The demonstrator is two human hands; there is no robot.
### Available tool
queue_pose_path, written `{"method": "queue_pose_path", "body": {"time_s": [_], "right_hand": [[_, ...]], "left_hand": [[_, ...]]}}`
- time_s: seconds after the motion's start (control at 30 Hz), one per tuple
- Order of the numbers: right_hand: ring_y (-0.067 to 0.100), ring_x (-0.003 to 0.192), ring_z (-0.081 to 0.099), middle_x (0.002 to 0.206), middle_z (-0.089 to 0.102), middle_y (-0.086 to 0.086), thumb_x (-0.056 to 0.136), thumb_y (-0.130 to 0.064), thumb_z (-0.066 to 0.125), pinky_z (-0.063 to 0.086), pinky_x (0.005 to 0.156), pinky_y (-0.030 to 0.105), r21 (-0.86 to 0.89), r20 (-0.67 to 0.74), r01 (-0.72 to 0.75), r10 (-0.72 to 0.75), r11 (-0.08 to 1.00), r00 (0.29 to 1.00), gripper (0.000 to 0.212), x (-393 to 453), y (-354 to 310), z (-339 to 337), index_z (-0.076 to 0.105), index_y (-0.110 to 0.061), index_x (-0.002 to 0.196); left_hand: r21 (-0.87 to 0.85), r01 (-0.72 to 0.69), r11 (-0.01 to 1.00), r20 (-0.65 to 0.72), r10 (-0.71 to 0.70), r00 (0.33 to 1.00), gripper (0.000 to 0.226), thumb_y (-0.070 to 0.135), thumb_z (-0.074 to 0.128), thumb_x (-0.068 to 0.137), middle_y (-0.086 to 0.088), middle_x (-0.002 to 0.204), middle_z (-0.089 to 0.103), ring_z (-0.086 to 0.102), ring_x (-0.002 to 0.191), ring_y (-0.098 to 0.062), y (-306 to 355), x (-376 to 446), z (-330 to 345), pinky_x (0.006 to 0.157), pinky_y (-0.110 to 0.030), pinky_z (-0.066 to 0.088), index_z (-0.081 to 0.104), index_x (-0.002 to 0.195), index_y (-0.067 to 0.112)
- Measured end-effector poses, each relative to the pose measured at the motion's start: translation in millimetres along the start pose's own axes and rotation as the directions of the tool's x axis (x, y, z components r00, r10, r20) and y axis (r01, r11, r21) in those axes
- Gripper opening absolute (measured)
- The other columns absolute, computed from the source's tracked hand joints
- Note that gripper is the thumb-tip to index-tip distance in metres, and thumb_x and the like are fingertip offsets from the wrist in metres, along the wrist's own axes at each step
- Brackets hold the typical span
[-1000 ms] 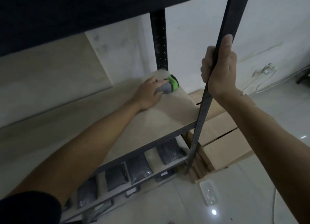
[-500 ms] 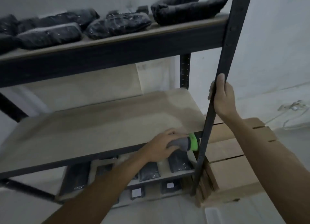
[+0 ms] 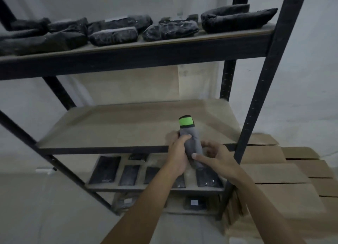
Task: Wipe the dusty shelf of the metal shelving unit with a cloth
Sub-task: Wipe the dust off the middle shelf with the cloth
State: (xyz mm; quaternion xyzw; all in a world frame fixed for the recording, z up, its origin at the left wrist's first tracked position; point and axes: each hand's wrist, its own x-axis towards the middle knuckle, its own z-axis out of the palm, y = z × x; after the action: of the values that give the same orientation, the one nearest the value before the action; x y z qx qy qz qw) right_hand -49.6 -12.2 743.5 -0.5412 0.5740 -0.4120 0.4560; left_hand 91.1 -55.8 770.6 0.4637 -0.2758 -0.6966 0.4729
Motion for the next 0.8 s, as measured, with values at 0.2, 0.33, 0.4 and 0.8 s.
{"method": "queue_pose_path", "body": {"time_s": [0.2,0.33,0.4,0.8], "right_hand": [[0.024,0.097,0.073,0.103,0.076,0.009,0.073,-0.012,0.088,0.062,0.084,0.040,0.051,0.105,-0.048,0.043,0.998,0.994,0.049,2,-9,-6,0.067,-0.011,0.117],[0.029,0.099,0.072,0.110,0.073,0.021,0.073,-0.006,0.083,0.060,0.081,0.035,0.215,0.128,-0.081,0.054,0.973,0.990,0.043,9,-11,-20,0.069,-0.004,0.113],[0.029,0.100,0.071,0.112,0.072,0.021,0.059,-0.023,0.092,0.060,0.077,0.032,0.393,-0.020,-0.032,0.044,0.919,0.999,0.063,18,-12,-19,0.069,0.000,0.112],[0.031,0.089,0.073,0.100,0.074,0.013,0.098,-0.040,0.060,0.059,0.079,0.044,0.438,-0.485,-0.092,0.322,0.894,0.813,0.033,93,-34,48,0.062,-0.009,0.108]], "left_hand": [[0.271,-0.067,0.960,-0.072,0.090,0.993,0.057,0.044,0.092,0.059,-0.008,0.110,0.077,0.070,0.108,-0.029,20,12,-34,0.092,-0.045,0.058,0.076,0.107,0.018],[0.202,-0.002,0.979,-0.034,0.009,0.999,0.047,0.028,0.087,0.070,-0.011,0.095,0.075,0.069,0.085,-0.025,32,23,-53,0.057,-0.029,0.051,0.072,0.108,0.004],[0.102,0.035,0.994,-0.007,-0.035,0.999,0.034,0.017,0.081,0.079,-0.010,0.092,0.068,0.064,0.079,-0.021,33,24,-59,0.049,-0.025,0.049,0.068,0.107,0.002],[0.160,0.092,0.983,0.125,-0.113,0.986,0.030,0.033,0.074,0.091,-0.007,0.104,0.077,0.077,0.091,-0.023,-5,48,-68,0.072,-0.036,0.064,0.068,0.111,0.011]]}}
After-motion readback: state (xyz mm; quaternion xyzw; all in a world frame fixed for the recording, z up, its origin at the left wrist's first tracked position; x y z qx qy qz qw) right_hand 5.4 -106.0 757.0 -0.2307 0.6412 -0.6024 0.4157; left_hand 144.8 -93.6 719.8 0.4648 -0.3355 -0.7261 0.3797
